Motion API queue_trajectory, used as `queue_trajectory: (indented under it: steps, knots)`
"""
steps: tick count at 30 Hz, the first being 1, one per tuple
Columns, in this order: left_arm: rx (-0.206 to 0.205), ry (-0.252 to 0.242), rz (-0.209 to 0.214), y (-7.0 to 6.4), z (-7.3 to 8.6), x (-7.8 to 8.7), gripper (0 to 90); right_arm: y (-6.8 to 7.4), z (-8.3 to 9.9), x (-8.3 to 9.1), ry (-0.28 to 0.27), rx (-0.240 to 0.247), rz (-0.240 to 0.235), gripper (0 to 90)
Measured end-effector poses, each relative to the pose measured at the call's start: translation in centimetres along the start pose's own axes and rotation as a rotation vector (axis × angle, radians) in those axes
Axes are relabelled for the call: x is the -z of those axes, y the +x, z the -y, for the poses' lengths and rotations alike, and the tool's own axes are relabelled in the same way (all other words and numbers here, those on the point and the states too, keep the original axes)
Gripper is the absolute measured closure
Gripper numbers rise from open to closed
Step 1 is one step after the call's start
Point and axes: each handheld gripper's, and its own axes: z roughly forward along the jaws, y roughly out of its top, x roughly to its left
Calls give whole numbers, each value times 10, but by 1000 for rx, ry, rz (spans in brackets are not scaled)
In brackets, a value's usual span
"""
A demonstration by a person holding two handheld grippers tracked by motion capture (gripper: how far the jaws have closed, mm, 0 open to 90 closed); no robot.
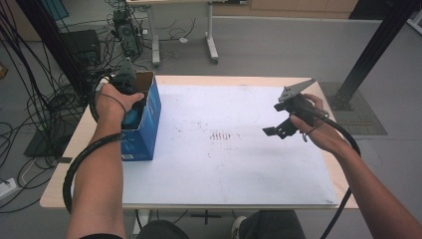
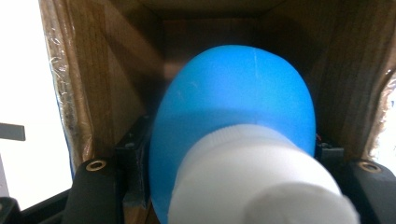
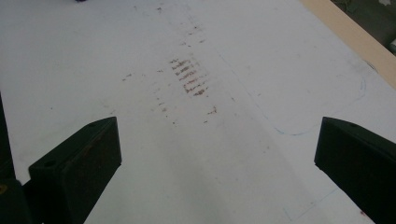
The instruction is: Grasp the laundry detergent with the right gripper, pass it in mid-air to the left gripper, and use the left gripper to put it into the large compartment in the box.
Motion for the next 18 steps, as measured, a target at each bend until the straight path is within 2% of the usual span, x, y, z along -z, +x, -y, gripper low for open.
queue_trajectory:
  steps: [18]
  knots:
    - [1,0,0,0,0,0,351,-1,0,1,1,3,4,5]
